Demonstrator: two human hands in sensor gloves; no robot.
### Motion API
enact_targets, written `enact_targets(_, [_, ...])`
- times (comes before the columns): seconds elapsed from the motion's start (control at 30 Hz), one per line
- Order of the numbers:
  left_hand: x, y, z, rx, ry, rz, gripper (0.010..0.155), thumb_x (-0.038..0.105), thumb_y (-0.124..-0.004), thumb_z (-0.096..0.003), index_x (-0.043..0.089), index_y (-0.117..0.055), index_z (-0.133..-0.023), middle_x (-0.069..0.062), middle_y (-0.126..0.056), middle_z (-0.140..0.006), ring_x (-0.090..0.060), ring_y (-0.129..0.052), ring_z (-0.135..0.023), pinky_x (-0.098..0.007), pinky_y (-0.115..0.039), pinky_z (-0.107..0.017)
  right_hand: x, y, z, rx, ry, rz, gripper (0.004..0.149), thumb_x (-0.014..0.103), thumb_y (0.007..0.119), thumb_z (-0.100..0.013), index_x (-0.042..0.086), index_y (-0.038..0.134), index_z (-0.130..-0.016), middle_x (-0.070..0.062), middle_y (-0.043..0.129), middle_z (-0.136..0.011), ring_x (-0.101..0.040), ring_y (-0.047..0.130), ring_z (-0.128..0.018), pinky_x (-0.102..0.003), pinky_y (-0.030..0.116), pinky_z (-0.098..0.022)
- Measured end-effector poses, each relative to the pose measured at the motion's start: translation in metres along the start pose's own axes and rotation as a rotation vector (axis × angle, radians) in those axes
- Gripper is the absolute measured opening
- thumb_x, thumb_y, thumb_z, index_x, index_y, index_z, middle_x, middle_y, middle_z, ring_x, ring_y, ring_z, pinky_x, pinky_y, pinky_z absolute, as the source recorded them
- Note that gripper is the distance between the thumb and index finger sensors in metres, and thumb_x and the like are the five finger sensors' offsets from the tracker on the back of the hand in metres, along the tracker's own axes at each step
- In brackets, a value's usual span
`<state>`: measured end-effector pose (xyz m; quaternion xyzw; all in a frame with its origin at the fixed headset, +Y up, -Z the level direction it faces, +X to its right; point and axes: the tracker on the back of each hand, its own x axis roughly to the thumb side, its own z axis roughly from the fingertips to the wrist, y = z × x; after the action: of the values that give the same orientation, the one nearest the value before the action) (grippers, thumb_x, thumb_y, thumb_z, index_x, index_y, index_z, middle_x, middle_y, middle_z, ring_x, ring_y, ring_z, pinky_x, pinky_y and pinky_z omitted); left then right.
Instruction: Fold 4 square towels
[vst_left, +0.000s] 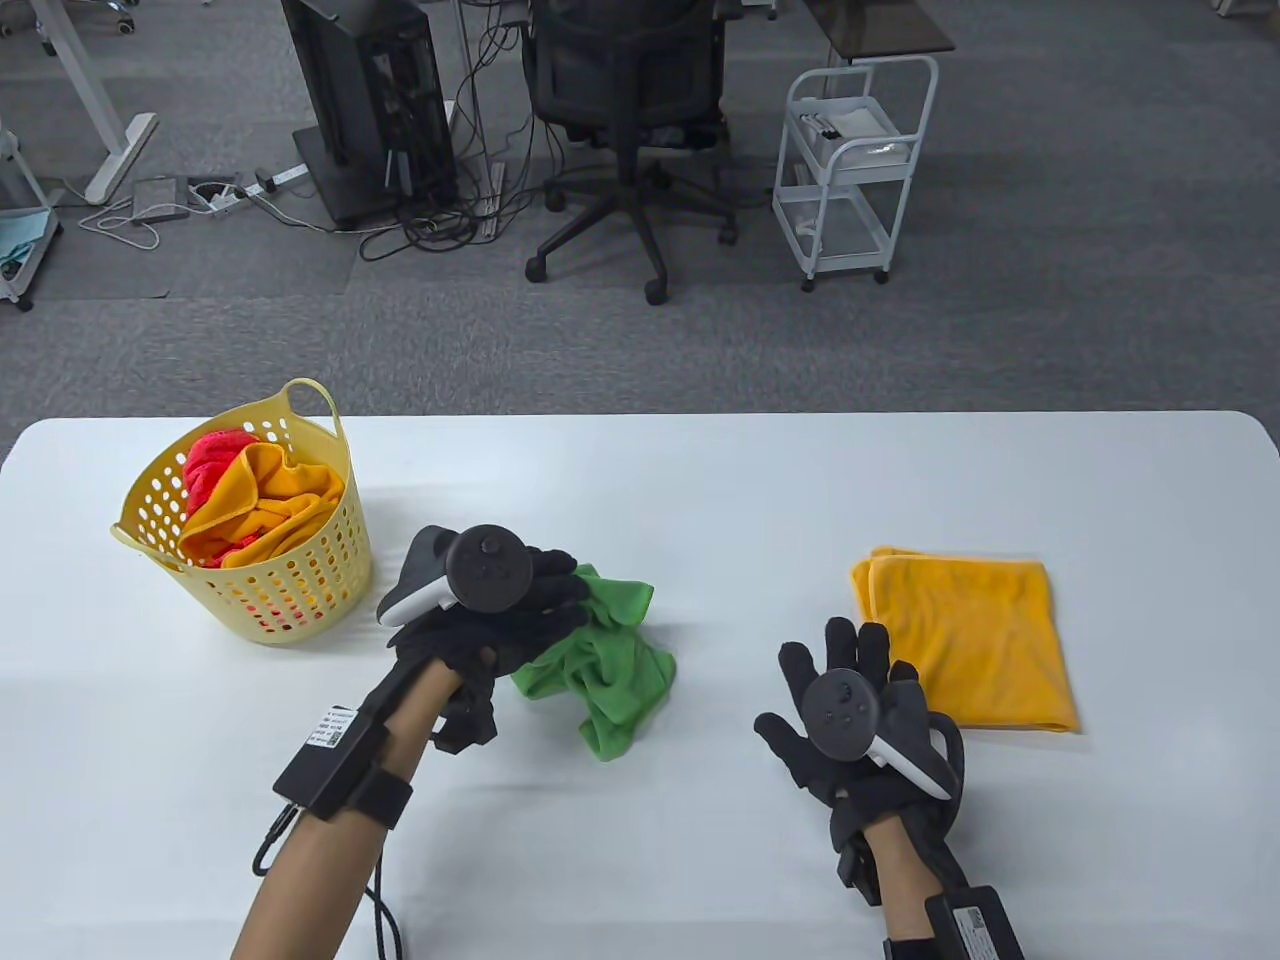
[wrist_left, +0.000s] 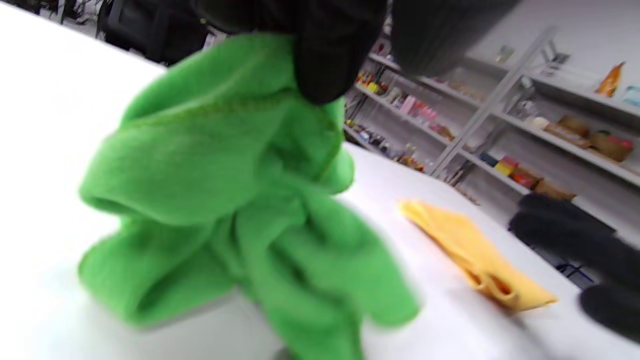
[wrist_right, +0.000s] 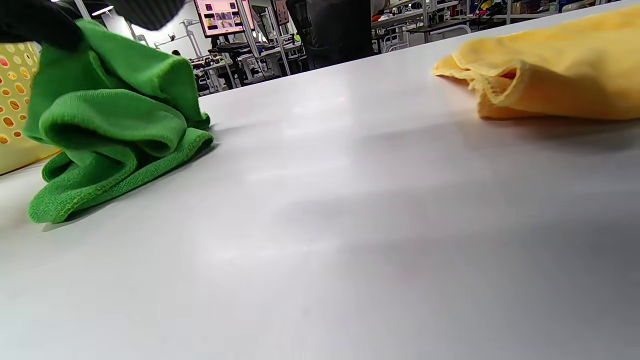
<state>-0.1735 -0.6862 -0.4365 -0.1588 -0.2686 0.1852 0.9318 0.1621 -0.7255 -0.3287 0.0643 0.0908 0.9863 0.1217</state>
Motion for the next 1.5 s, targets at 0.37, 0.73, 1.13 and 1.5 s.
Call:
enact_targets(0.37, [0.001,-0.001,-0.013,0.075,-0.01,-0.094,0.054,0.047,-0.07,-0.06,0.029,-0.068,-0.111,-0.023,-0.043,-0.124,-0.052,-0.035,-0.107,-0.073,-0.012,-0.072,-0.003,0.0,-0.001,0.006,0.014,-0.014,0.078,0.057,0.063,-0.062,0.016,0.029,-0.119,-0.026,0.0,-0.12,-0.05,-0.007,-0.102,-0.071,0.011,-0.068])
enact_targets(0.73, [0.009,-0.014,-0.039,-0.026,0.014,-0.312,0.051,0.039,-0.078,-0.0583,0.027,-0.072,-0.108,-0.017,-0.053,-0.121,-0.049,-0.041,-0.106,-0.071,-0.016,-0.074,-0.005,-0.002,-0.001,0.004,0.014,-0.028,0.078,0.057,0.063,-0.062,0.015,0.03,-0.119,-0.026,0.002,-0.121,-0.05,-0.006,-0.103,-0.071,0.011,-0.068])
enact_targets(1.13, [0.004,-0.008,-0.049,0.112,0.073,-0.304,0.041,0.037,-0.081,-0.0566,0.027,-0.085,-0.096,-0.014,-0.074,-0.113,-0.048,-0.057,-0.106,-0.071,-0.025,-0.075,-0.005,-0.003,-0.001,0.001,0.01,-0.032,0.079,0.057,0.063,-0.062,0.014,0.03,-0.118,-0.026,0.002,-0.121,-0.05,-0.005,-0.103,-0.071,0.012,-0.068])
enact_targets(1.5, [0.031,0.049,0.01,0.439,0.082,-0.252,0.037,0.04,-0.082,-0.056,0.029,-0.085,-0.091,-0.009,-0.082,-0.106,-0.048,-0.065,-0.104,-0.07,-0.03,-0.077,0.001,-0.001,-0.001,0.004,-0.02,-0.04,0.079,0.057,0.063,-0.062,0.013,0.03,-0.118,-0.026,0.003,-0.121,-0.051,-0.004,-0.104,-0.071,0.012,-0.068])
